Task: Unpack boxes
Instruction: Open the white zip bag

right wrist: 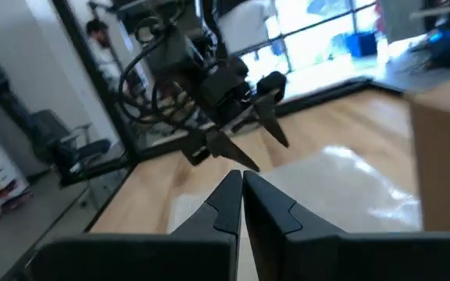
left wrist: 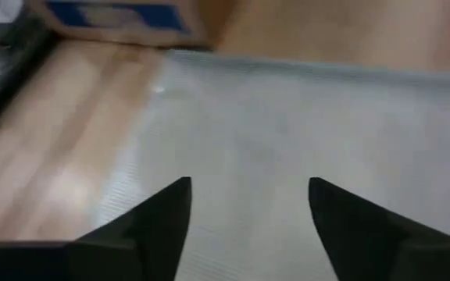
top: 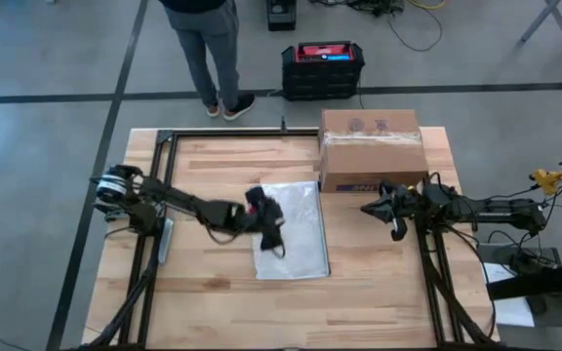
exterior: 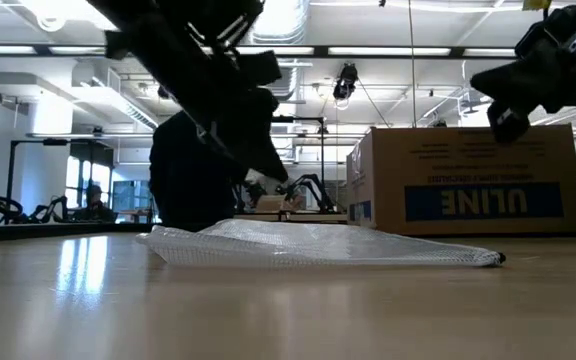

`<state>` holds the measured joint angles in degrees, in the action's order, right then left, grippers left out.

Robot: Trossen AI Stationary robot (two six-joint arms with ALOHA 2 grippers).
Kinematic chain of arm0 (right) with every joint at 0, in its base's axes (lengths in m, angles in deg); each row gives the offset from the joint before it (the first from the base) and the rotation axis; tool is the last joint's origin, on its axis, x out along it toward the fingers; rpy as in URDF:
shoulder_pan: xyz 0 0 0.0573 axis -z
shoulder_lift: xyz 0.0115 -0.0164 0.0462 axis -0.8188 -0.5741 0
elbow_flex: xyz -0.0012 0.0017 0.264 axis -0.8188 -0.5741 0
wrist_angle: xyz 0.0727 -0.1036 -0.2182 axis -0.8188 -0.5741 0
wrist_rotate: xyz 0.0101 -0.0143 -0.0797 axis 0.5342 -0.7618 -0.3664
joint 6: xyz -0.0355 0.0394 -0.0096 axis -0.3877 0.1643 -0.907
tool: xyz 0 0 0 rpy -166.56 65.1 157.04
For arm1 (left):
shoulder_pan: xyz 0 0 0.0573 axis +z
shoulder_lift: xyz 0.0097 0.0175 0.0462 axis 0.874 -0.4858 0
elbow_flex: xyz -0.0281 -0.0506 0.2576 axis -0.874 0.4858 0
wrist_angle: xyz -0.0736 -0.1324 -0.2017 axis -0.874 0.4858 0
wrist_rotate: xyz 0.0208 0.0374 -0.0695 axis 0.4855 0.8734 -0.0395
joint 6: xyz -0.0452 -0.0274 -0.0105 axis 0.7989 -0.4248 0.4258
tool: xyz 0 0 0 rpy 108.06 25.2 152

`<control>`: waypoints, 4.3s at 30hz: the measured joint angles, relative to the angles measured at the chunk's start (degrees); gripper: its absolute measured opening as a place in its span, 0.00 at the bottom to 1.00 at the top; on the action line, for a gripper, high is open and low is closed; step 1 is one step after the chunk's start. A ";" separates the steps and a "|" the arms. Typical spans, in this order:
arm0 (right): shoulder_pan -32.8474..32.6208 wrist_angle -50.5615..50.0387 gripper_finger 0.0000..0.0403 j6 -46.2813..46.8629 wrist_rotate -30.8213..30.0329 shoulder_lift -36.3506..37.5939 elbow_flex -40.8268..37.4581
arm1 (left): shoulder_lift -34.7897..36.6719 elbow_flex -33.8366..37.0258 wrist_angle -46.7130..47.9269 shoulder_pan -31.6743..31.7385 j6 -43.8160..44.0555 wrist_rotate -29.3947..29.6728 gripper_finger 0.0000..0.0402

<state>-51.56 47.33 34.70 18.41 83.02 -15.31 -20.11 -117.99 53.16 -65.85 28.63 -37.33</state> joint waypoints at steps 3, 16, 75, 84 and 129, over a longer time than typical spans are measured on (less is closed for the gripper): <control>-0.38 1.26 0.00 -2.09 -0.07 -1.67 0.00 | -0.02 1.63 -2.35 7.23 -1.16 -9.82 0.70; -5.87 10.56 0.32 -9.62 -1.02 -15.57 0.00 | -3.54 2.45 -6.52 20.88 -9.24 -26.96 0.76; -11.62 -8.78 0.39 -12.84 -9.83 -68.12 56.58 | 19.83 2.47 0.67 -18.33 -14.15 26.19 0.00; -13.79 -21.58 0.03 -21.19 -14.41 -74.07 66.12 | 21.97 1.42 3.35 -18.43 -18.70 26.00 0.00; -20.81 -30.30 0.00 -46.71 -45.79 -74.30 67.60 | 4.42 -37.68 24.79 -9.98 -25.86 -2.89 0.69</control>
<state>-72.37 17.03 -12.01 -27.38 8.72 52.29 -15.69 -155.67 77.95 -75.83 2.78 -40.22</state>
